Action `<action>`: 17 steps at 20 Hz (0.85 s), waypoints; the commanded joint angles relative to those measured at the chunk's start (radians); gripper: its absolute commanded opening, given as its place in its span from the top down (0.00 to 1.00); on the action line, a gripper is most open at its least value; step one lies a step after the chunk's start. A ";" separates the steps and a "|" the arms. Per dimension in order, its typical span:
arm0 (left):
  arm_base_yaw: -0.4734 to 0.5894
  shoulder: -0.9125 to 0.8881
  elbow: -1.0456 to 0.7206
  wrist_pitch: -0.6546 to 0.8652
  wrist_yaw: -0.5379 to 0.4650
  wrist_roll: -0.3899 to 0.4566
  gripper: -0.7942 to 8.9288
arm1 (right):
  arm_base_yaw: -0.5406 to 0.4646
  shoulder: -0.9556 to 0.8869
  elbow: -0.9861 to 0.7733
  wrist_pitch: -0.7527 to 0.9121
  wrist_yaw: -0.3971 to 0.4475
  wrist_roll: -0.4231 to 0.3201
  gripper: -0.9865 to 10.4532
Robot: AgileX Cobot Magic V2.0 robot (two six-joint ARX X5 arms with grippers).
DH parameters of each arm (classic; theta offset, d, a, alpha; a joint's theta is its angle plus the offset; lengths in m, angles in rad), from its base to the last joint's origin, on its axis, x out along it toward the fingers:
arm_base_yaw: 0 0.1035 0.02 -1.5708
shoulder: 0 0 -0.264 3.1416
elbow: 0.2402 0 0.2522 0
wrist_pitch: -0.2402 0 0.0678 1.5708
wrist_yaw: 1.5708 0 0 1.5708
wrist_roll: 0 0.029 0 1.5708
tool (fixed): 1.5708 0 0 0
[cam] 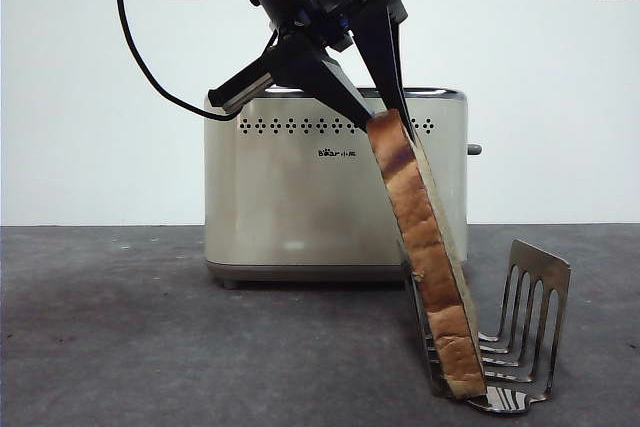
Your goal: Pick up a slice of bread from the rack,put the bread on the toaster,press the button
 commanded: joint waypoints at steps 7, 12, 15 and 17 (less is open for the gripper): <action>-0.002 0.006 0.214 -0.175 -0.019 0.110 0.93 | 0.000 0.000 0.005 -0.026 0.005 0.006 0.92; 0.000 0.006 0.457 -0.386 -0.087 0.293 0.93 | 0.000 0.000 0.005 -0.026 0.005 0.006 0.92; 0.009 0.006 0.620 -0.505 -0.087 0.488 0.93 | 0.000 0.000 0.005 -0.025 0.005 0.006 0.92; 0.012 0.001 0.700 -0.517 -0.083 0.676 0.93 | 0.000 0.000 0.005 -0.025 0.005 0.006 0.92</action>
